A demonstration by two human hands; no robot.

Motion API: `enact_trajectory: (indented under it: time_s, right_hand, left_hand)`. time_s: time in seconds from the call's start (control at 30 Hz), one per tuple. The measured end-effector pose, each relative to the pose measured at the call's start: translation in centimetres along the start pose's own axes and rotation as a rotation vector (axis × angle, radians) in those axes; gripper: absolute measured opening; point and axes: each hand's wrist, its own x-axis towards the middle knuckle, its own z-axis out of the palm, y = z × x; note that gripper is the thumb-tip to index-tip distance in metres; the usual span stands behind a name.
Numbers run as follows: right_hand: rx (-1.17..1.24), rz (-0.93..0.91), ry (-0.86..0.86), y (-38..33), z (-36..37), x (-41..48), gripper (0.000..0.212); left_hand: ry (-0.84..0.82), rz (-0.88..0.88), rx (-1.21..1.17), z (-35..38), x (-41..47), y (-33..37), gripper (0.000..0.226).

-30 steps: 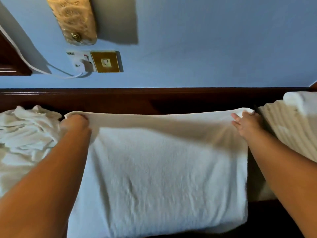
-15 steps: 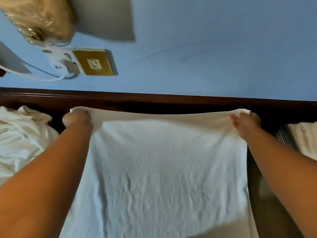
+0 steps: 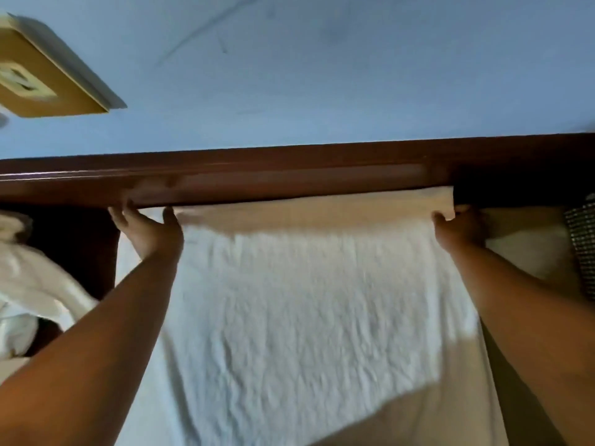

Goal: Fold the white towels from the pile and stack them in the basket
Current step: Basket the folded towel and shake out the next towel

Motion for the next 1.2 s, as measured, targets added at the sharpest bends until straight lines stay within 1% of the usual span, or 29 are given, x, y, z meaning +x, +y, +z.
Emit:
enact_trajectory:
  time_s: [0.03, 0.13, 0.17, 0.23, 0.27, 0.33, 0.4, 0.43, 0.5, 0.57, 0.63, 0.7, 0.8, 0.87, 0.93, 1.0, 1.1, 1.2]
  right_hand:
    - [0.012, 0.004, -0.014, 1.3, -0.2, -0.9, 0.057]
    - [0.016, 0.046, -0.114, 6.3, -1.5, -5.2, 0.044]
    - [0.055, 0.052, -0.127, 8.2, -2.2, -6.6, 0.042]
    - [0.149, 0.094, -0.198, 12.0, -3.4, -10.4, 0.040]
    - [0.153, 0.099, -0.240, 13.6, -3.3, -12.2, 0.039]
    - [0.151, 0.098, -0.287, 17.8, -4.3, -16.5, 0.037]
    - [0.144, 0.091, -0.315, 22.2, -5.1, -20.4, 0.038]
    - [0.144, 0.090, -0.326, 24.2, -5.1, -21.8, 0.034]
    - [0.143, 0.106, -0.334, 27.4, -5.8, -24.5, 0.017]
    - [0.132, 0.091, -0.288, 29.8, -6.0, -26.5, 0.017]
    - [0.119, 0.007, -0.199, 30.6, -5.5, -28.0, 0.025]
    - [0.161, -0.023, -0.099, 31.7, -5.4, -29.6, 0.025]
    - [0.198, -0.044, -0.042, 32.7, -5.0, -31.4, 0.016]
    - [0.215, -0.014, -0.059, 33.5, -4.5, -32.1, 0.008]
    - [0.253, 0.033, -0.094, 33.9, -4.2, -32.8, 0.015]
    - [0.222, 0.032, -0.122, 33.5, -4.1, -33.9, 0.017]
    - [0.168, -0.029, -0.135, 32.7, -3.9, -35.7, 0.019]
    - [0.248, -0.123, -0.152, 32.5, -3.3, -37.1, 0.035]
  left_hand:
    - [-0.084, 0.057, -0.019, 0.3, -2.7, 0.3, 0.073]
    - [-0.329, 0.358, -0.003, -0.5, -12.0, 0.8, 0.054]
    - [-0.457, 0.448, 0.014, -0.9, -15.1, 0.2, 0.049]
    - [-0.698, 0.581, 0.023, -1.0, -20.6, -2.2, 0.047]
    - [-0.814, 0.606, 0.041, -0.7, -22.5, -3.7, 0.050]
    - [-0.968, 0.718, 0.156, -1.4, -27.0, -5.1, 0.049]
    - [-1.051, 0.816, 0.271, -2.1, -30.5, -6.8, 0.047]
    - [-1.085, 0.831, 0.330, -2.4, -31.6, -7.8, 0.047]
    - [-1.105, 0.882, 0.420, -3.3, -33.4, -9.3, 0.050]
    - [-1.097, 0.925, 0.471, -3.9, -34.8, -9.9, 0.052]
    - [-1.051, 0.965, 0.469, -3.9, -35.2, -9.9, 0.053]
    - [-1.046, 1.004, 0.494, -3.5, -36.8, -9.0, 0.054]
    - [-1.123, 1.086, 0.584, -2.6, -39.6, -7.4, 0.057]
    - [-1.203, 1.146, 0.739, -2.0, -41.9, -6.3, 0.063]
    - [-1.219, 1.151, 0.942, -1.4, -43.5, -5.6, 0.067]
    - [-1.209, 1.150, 1.055, -1.0, -44.2, -4.9, 0.065]
    - [-1.236, 1.150, 1.085, -0.5, -43.8, -4.1, 0.061]
    - [-1.286, 1.152, 1.087, -0.4, -42.9, -4.0, 0.064]
